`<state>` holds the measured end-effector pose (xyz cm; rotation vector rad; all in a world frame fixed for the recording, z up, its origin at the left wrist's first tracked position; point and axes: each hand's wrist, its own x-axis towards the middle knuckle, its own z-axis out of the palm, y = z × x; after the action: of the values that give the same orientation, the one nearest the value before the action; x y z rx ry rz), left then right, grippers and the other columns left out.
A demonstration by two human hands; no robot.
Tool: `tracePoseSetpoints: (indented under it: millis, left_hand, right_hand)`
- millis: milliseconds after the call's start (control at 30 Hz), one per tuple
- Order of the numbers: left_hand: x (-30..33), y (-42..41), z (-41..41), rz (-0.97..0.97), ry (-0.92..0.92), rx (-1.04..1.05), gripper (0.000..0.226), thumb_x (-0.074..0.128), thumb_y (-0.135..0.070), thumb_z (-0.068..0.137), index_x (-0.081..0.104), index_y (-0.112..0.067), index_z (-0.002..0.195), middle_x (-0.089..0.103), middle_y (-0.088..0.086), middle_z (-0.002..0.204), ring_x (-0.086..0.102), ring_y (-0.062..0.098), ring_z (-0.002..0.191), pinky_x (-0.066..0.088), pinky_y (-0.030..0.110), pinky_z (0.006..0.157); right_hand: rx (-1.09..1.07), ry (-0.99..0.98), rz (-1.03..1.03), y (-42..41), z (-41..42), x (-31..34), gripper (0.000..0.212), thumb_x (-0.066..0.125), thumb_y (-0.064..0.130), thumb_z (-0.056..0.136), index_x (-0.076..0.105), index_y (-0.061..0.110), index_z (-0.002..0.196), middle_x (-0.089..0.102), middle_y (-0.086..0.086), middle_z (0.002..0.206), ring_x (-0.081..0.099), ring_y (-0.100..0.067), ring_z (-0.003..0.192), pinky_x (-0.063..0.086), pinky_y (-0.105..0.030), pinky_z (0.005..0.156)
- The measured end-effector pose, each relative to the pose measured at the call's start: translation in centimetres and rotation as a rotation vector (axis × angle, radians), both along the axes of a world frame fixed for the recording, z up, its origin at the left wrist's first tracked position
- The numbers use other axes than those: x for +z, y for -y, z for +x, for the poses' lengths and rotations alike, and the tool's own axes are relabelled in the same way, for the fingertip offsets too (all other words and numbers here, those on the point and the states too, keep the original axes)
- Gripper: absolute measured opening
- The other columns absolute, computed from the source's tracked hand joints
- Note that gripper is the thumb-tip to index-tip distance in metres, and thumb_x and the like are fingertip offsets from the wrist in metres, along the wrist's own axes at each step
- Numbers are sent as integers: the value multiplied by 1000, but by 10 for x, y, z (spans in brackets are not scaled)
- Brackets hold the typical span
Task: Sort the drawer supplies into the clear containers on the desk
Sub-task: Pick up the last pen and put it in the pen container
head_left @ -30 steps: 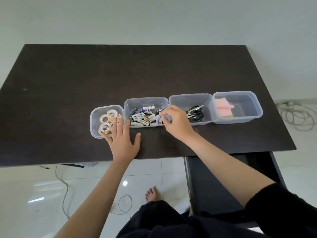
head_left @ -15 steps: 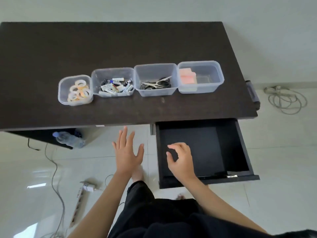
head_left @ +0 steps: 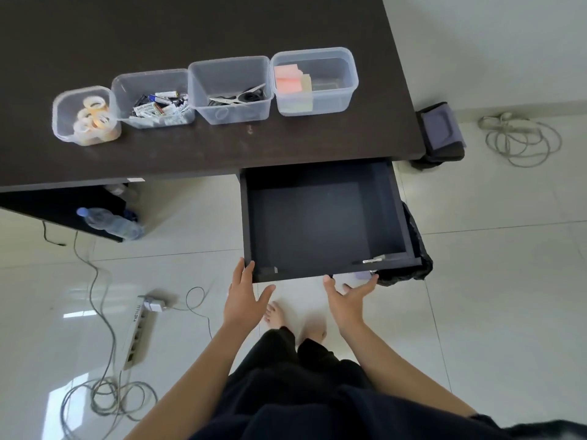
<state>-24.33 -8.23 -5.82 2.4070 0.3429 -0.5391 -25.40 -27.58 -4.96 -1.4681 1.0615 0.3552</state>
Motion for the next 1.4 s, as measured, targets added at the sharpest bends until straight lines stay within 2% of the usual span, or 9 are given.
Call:
tracePoseSetpoints:
  millis: [167, 333, 700, 800, 967, 1067, 1133, 1300, 1400]
  left_hand:
    - [2, 4, 9, 33, -29, 17, 72, 58, -39, 90, 21, -20, 149, 14, -4, 159, 30, 23, 141, 39, 36, 106]
    - [-3, -2, 12, -3, -2, 29, 72, 61, -37, 89, 25, -19, 148, 20, -4, 157, 33, 21, 139, 41, 36, 106]
    - [5, -8, 58, -25, 77, 31, 68, 62, -35, 89, 30, -15, 146, 28, -1, 152, 42, 22, 132, 43, 34, 104]
    - [7, -7, 82, -44, 96, 34, 74, 63, -33, 88, 23, -18, 148, 30, -1, 150, 43, 24, 131, 44, 37, 102]
    - [13, -7, 142, -88, 160, 95, 84, 65, -27, 88, 8, -28, 150, 37, 0, 145, 47, 23, 125, 50, 41, 90]
    - [15, -3, 181, -110, 171, 148, 71, 66, -22, 87, 23, -23, 143, 39, 0, 143, 49, 23, 123, 49, 34, 87]
    - [14, -1, 195, -105, 154, 180, 58, 68, -20, 86, 33, -16, 132, 41, 1, 138, 51, 23, 120, 45, 28, 82]
    - [9, 3, 209, -157, 185, 310, 65, 69, -17, 84, 32, -17, 137, 39, 5, 138, 49, 21, 118, 41, 27, 88]
    - [9, 13, 220, -209, 193, 457, 60, 69, -16, 84, 35, -22, 133, 39, 3, 133, 49, 16, 110, 42, 30, 90]
  right_hand:
    - [-65, 13, -4, -14, 0, -1, 100, 65, 32, 86, -15, 39, 145, 65, -9, 111, 59, -14, 96, 36, -28, 88]
    - [-65, 35, -5, -13, 2, 0, 101, 65, 33, 86, -17, 41, 144, 62, -7, 106, 58, -16, 99, 37, -30, 87]
    - [40, 133, -148, -18, 50, 10, 104, 61, 24, 90, -29, 20, 144, 62, -5, 84, 62, -15, 79, 44, -31, 92]
    - [61, 184, -172, -20, 77, 15, 100, 59, 16, 92, -26, 9, 144, 46, 0, 100, 53, -15, 87, 37, -22, 90]
    - [66, 205, -149, -19, 140, 3, 103, 60, 19, 91, -27, 13, 144, 62, -3, 72, 58, -1, 69, 38, -3, 71]
    - [95, 213, -144, -18, 179, -2, 102, 59, 13, 91, -29, 11, 142, 58, -2, 61, 57, 1, 57, 38, 4, 54]
    - [153, 224, -165, -16, 195, -3, 104, 60, 11, 90, -31, 3, 140, 55, -2, 59, 55, 2, 50, 41, 2, 61]
    - [266, 231, -273, -10, 218, 1, 102, 65, 19, 86, -13, -27, 133, 49, 1, 63, 49, -1, 66, 25, 6, 86]
    - [255, 249, -285, -10, 231, 10, 98, 63, 24, 89, -8, -26, 134, 56, -40, 97, 57, -41, 101, 25, 8, 82]
